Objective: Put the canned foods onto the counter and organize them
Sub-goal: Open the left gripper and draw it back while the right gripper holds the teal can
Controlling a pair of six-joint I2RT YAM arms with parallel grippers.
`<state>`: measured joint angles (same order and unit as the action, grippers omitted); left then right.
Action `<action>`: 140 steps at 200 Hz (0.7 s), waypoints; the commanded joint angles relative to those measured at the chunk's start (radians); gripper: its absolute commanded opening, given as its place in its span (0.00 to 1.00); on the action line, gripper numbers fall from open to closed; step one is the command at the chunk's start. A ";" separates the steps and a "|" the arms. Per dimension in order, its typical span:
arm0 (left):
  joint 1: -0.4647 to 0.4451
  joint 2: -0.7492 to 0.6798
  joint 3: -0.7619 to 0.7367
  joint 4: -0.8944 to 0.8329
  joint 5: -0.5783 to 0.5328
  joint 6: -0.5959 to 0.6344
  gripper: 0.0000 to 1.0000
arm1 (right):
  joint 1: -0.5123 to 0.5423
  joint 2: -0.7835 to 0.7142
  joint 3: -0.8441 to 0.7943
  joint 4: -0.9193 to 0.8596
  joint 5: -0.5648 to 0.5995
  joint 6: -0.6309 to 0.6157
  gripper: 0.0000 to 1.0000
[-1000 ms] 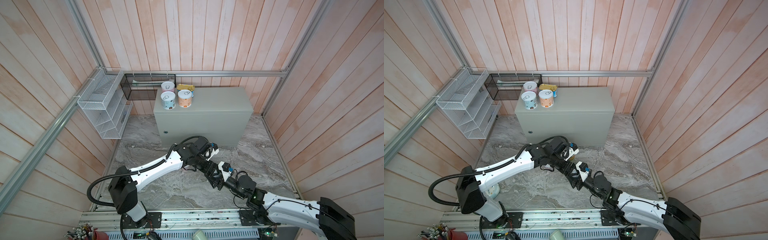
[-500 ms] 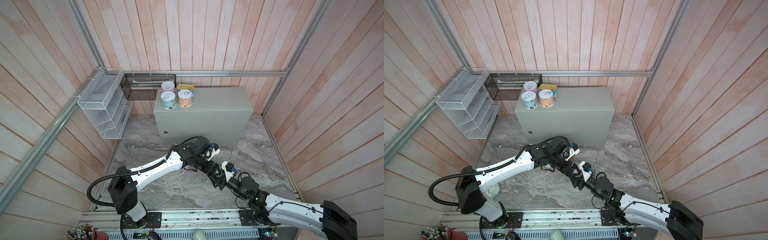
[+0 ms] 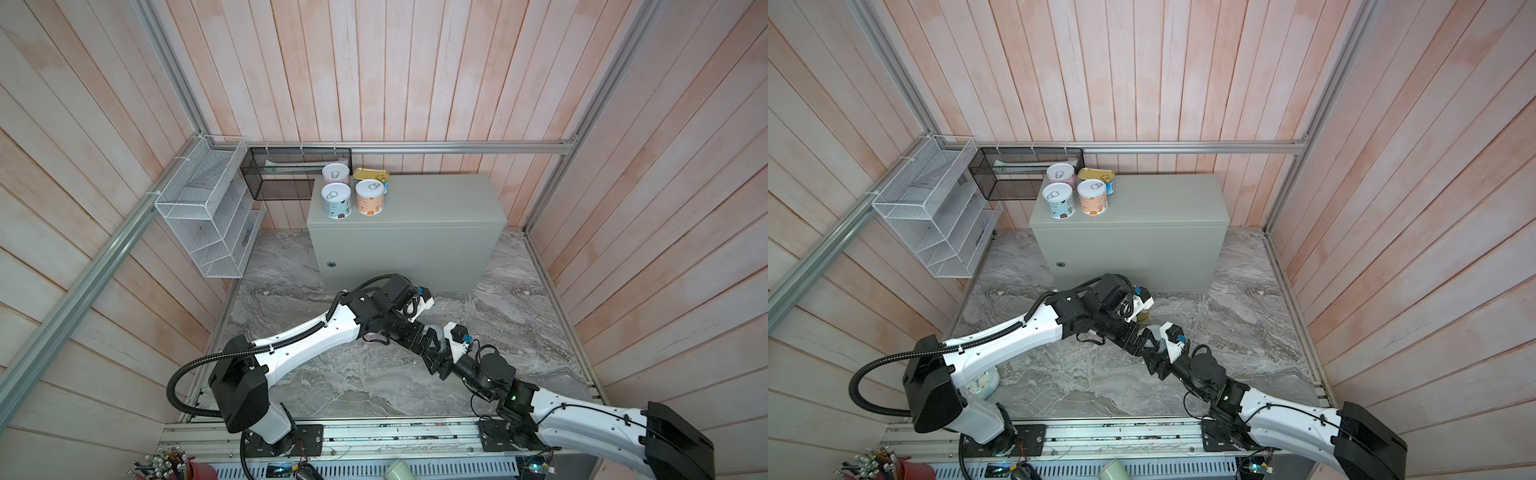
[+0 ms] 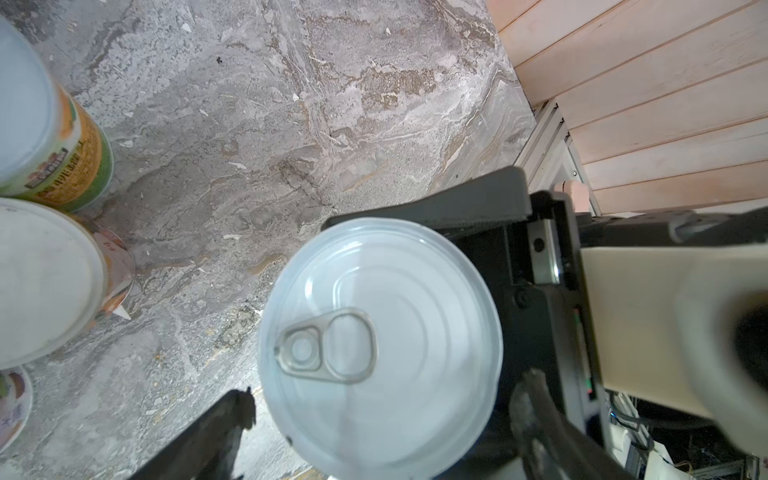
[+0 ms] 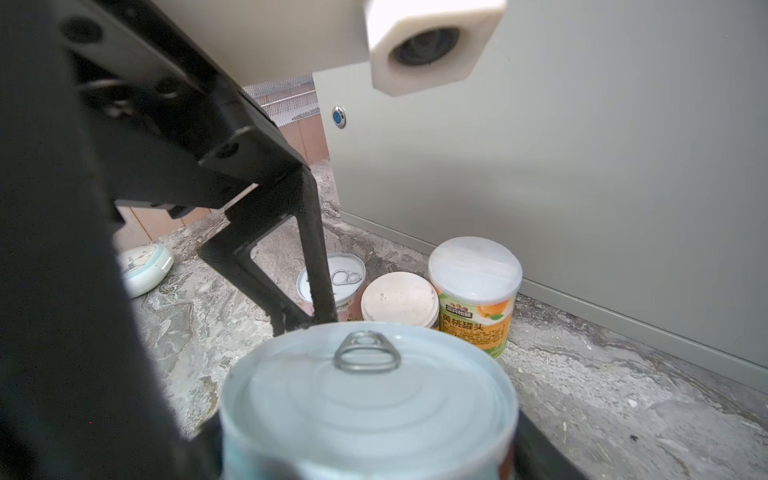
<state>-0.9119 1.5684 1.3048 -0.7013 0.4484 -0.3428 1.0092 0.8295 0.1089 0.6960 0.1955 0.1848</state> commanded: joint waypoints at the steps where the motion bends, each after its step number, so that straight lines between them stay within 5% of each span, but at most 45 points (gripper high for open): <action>1: 0.001 -0.035 -0.033 -0.051 0.023 0.014 1.00 | -0.014 -0.026 0.011 0.087 0.080 0.031 0.65; 66: 0.014 -0.167 -0.153 0.067 -0.049 -0.013 1.00 | -0.013 -0.004 0.062 -0.020 0.165 0.090 0.64; 140: 0.039 -0.370 -0.345 0.257 -0.347 -0.026 1.00 | -0.014 0.071 0.169 -0.111 0.161 0.162 0.63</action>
<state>-0.8898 1.2407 1.0119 -0.5457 0.2497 -0.3668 0.9997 0.8879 0.2070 0.5732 0.3401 0.3084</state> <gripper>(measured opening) 0.998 0.744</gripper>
